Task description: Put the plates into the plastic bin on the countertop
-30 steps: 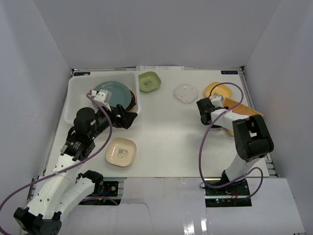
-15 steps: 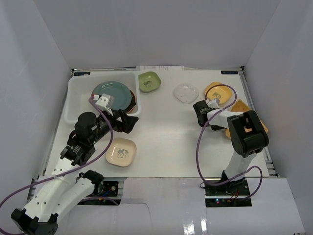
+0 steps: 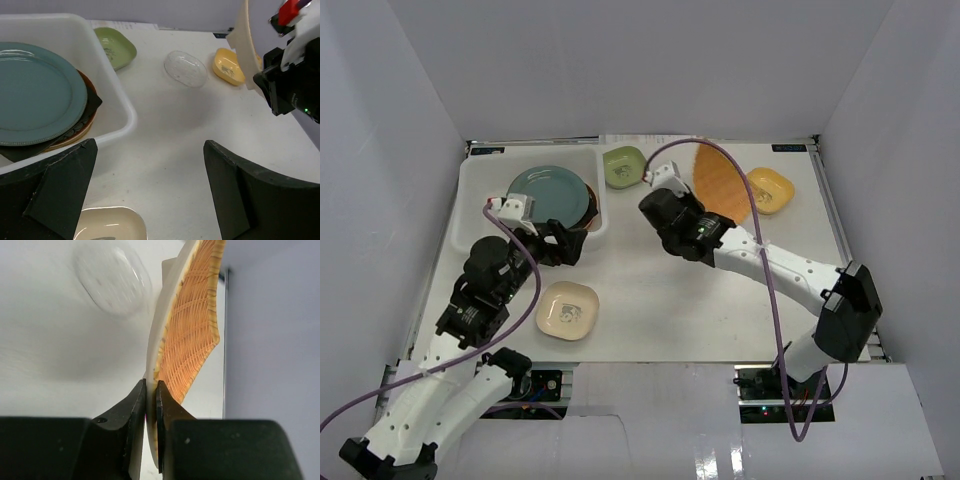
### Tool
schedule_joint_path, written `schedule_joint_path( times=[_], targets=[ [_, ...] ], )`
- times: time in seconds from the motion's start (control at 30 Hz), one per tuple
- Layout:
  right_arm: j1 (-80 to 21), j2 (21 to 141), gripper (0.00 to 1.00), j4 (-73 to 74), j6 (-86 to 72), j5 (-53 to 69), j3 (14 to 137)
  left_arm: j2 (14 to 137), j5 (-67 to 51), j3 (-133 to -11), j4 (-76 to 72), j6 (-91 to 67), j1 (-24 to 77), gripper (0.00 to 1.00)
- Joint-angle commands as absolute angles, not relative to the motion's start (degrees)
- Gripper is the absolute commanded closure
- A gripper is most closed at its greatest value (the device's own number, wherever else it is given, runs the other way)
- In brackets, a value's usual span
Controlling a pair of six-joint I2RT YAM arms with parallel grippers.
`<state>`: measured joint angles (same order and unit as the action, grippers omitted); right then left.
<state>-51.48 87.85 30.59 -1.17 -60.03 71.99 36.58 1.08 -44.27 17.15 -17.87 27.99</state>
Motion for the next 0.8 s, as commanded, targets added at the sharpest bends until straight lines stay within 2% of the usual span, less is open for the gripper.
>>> schedule_joint_path(
  times=[0.0, 0.17, 0.37, 0.53, 0.77],
  targets=[
    [-58.1, 91.0, 0.92, 15.6, 17.2, -63.5, 82.6, 33.0, 8.7, -44.6, 17.5, -18.7, 28.1, 0.02],
    [-62.3, 102.1, 0.92, -4.8, 36.2, -52.7, 93.7, 29.9, 17.4, -48.8, 18.7, -21.2, 28.2, 0.02],
    [-63.3, 110.7, 0.92, -15.9, 40.1, -30.5, 99.2, 21.6, 22.0, -54.1, 16.1, -23.7, 28.2, 0.02],
    [-63.1, 121.3, 0.92, -16.1, 41.5, -21.0, 106.2, 14.1, 24.1, -52.8, 12.0, -22.9, 28.1, 0.02],
    [-63.3, 134.8, 0.92, -10.4, 42.9, -15.7, 123.3, 15.4, 22.9, -51.4, 12.9, -22.5, 28.3, 0.02]
  ],
)
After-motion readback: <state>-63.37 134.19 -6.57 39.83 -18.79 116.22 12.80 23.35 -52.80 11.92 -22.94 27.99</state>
